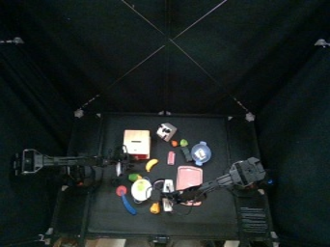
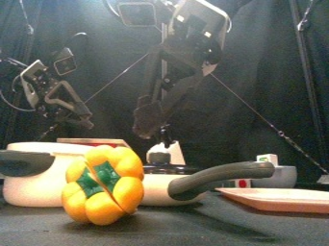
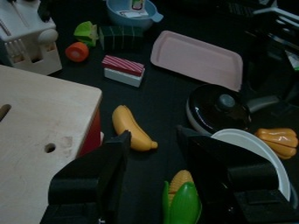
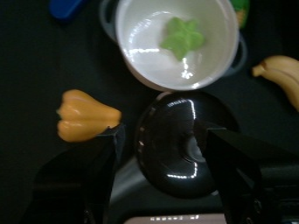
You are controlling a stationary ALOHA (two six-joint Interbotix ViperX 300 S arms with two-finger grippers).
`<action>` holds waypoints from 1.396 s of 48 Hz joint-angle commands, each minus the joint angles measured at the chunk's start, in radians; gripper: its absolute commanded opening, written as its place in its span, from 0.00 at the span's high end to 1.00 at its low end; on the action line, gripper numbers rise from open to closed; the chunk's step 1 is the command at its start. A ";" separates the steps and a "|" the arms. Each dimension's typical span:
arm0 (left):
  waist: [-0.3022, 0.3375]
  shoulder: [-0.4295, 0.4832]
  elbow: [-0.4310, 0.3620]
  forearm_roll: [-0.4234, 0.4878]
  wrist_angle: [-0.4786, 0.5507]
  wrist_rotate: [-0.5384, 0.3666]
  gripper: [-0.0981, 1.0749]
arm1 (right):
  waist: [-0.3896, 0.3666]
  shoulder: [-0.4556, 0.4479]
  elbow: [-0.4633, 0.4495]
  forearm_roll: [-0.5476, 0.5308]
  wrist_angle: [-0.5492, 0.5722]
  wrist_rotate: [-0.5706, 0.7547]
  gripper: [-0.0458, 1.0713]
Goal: Grab squash
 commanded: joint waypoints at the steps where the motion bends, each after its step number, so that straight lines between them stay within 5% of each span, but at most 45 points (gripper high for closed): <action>1: 0.002 -0.003 -0.011 -0.003 -0.005 0.000 0.20 | 0.021 0.000 -0.072 -0.003 0.021 0.002 0.11; 27: 0.003 -0.003 -0.012 -0.003 -0.005 0.000 0.20 | 0.038 0.049 -0.120 0.110 -0.043 0.000 0.09; 67: 0.005 -0.003 -0.008 -0.003 -0.005 0.000 0.20 | 0.025 0.126 -0.121 0.094 -0.014 0.000 0.04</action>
